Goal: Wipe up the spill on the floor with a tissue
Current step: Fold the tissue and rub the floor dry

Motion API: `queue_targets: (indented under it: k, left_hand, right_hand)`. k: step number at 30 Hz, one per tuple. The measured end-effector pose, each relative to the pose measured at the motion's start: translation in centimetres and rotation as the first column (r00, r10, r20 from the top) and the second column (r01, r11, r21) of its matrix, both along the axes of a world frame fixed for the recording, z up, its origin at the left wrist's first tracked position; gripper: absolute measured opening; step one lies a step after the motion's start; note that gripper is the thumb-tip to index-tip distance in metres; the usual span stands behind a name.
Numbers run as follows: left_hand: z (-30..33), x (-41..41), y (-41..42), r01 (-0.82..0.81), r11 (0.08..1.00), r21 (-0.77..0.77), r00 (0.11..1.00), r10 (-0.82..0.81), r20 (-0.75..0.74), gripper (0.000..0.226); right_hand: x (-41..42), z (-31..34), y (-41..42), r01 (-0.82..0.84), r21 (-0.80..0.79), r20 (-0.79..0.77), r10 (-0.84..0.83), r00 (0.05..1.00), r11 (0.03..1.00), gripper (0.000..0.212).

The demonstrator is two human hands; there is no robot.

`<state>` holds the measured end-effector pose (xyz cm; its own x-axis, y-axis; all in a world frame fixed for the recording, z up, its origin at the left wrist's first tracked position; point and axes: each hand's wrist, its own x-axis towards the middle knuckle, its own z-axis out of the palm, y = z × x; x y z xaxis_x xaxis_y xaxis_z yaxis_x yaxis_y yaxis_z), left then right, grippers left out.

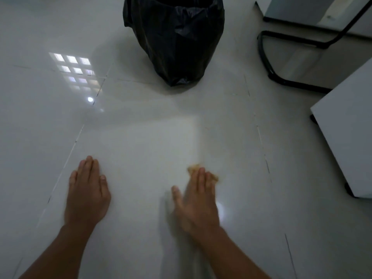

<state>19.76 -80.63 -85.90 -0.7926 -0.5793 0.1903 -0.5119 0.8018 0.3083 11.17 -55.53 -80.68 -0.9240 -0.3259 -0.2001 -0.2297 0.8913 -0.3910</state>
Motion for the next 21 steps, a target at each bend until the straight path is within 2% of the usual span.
queue_targets:
  k: [2, 4, 6, 8, 10, 11, 12, 14, 17, 19, 21]
  left_hand:
    - [0.0, 0.0, 0.1, 0.011, 1.000, -0.011, 1.000, -0.011, -0.010, 0.059]
    - [-0.1, -0.1, 0.0, 0.011, 1.000, -0.008, 1.000, -0.011, -0.012, 0.059]
    - [-0.3, 0.1, -0.1, 0.008, 1.000, -0.004, 1.000, -0.008, -0.004, 0.059]
    - [-0.3, 0.1, -0.2, 0.021, 1.000, -0.013, 1.000, -0.021, -0.006, 0.059]
    - [-0.1, 0.1, -0.2, 0.020, 1.000, -0.001, 1.000, -0.020, -0.006, 0.057]
    - [0.0, 0.2, -0.2, 0.006, 1.000, 0.009, 1.000, -0.006, -0.002, 0.057]
    - [0.1, 0.1, -0.1, -0.002, 1.000, 0.017, 1.000, 0.002, 0.010, 0.056]
    - [0.3, 0.0, 0.1, 0.002, 0.999, 0.032, 0.999, -0.003, 0.035, 0.057]
    - [0.5, 0.2, -0.1, 0.003, 0.999, 0.038, 0.999, -0.005, 0.052, 0.058]
    - [0.6, 0.2, -0.1, 0.021, 0.999, 0.048, 0.998, -0.024, 0.059, 0.058]
    - [1.0, 0.6, -0.3, 0.045, 0.997, 0.063, 0.996, -0.049, 0.071, 0.058]
  right_hand:
    - [5.2, -0.1, -2.4, -0.227, -0.058, 0.027, 0.229, 0.973, 0.972, 0.099]
    - [3.3, -0.4, -4.1, -0.377, -0.034, 0.065, 0.378, 0.923, 0.926, 0.099]
    - [-3.1, -1.0, -4.3, -0.363, 0.068, -0.028, 0.365, 0.931, 0.929, 0.090]
    - [-8.6, -1.2, -1.7, -0.145, 0.118, 0.008, 0.145, 0.989, 0.982, 0.086]
    - [-8.4, -1.4, 2.5, 0.047, 0.119, 0.008, -0.048, 0.999, 0.992, 0.085]
    - [-5.8, -1.4, 3.8, 0.070, 0.114, -0.042, -0.066, 0.997, 0.991, 0.085]
    - [-1.8, -1.3, 4.1, 0.042, 0.101, -0.097, -0.032, 0.995, 0.994, 0.085]
    - [6.2, -1.4, 2.9, -0.166, 0.028, -0.120, 0.168, 0.979, 0.986, 0.085]
    - [8.2, -1.5, -1.3, -0.495, -0.035, -0.093, 0.490, 0.867, 0.868, 0.080]
    - [3.7, -1.3, -2.6, -0.509, 0.021, -0.134, 0.507, 0.851, 0.860, 0.075]
    - [-0.1, -1.5, -1.6, -0.409, 0.074, -0.092, 0.415, 0.905, 0.910, 0.074]
